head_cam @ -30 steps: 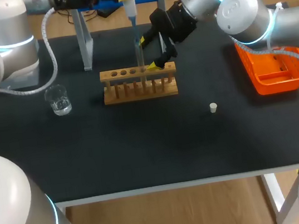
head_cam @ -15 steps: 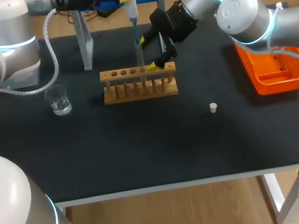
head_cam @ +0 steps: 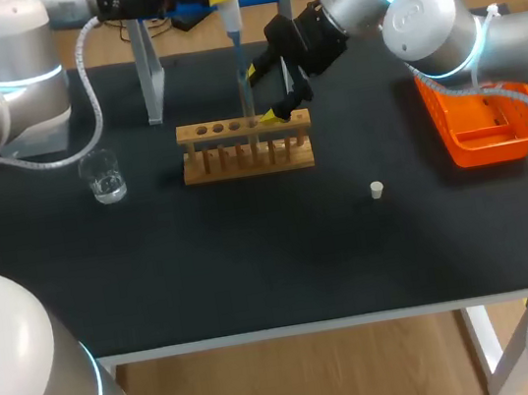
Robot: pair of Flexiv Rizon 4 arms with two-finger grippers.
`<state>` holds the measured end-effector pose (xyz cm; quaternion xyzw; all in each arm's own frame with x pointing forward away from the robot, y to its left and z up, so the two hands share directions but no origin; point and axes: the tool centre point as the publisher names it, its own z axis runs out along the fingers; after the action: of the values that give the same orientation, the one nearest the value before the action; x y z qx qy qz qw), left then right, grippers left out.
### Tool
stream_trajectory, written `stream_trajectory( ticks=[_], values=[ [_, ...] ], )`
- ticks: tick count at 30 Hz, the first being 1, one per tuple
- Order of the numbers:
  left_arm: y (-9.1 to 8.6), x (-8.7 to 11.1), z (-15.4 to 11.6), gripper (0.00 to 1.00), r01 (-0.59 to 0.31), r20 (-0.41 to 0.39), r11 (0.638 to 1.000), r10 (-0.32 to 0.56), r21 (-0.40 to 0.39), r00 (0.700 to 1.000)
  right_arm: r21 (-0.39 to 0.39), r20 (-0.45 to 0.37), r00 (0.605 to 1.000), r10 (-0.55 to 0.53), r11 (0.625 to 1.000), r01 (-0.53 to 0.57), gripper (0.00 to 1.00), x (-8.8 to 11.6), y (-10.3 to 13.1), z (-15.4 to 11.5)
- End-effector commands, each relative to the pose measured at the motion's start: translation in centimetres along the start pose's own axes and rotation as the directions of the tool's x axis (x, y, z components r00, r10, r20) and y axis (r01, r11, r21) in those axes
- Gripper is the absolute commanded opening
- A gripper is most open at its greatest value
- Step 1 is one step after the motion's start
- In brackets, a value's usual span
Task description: Invert the test tube, pick up the pipette, mount the tip to pipette, aspirate from beaker and dispense into the tube, eject the tip, return the pipette, and cap with the stopper.
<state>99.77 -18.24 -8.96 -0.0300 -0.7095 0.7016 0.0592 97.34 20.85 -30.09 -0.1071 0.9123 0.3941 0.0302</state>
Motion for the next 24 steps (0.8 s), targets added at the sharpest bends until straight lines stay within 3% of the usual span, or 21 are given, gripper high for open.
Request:
stream_trajectory(
  ticks=[1, 24],
  values=[
    [0.08, 0.14, -0.02, 0.0, 0.001, 0.001, 1.0, -0.001, 0.002, 1.0, 0.001, -0.001, 1.0, 0.0, 1.0, 0.0, 1.0, 0.01, -0.01, -0.05],
    [0.04, 0.12, 0.03, 0.0, 0.001, -0.003, 1.0, -0.001, -0.001, 1.0, -0.003, -0.001, 1.0, 0.002, 1.0, -0.002, 1.0, 0.03, -0.03, -0.36]
  ],
)
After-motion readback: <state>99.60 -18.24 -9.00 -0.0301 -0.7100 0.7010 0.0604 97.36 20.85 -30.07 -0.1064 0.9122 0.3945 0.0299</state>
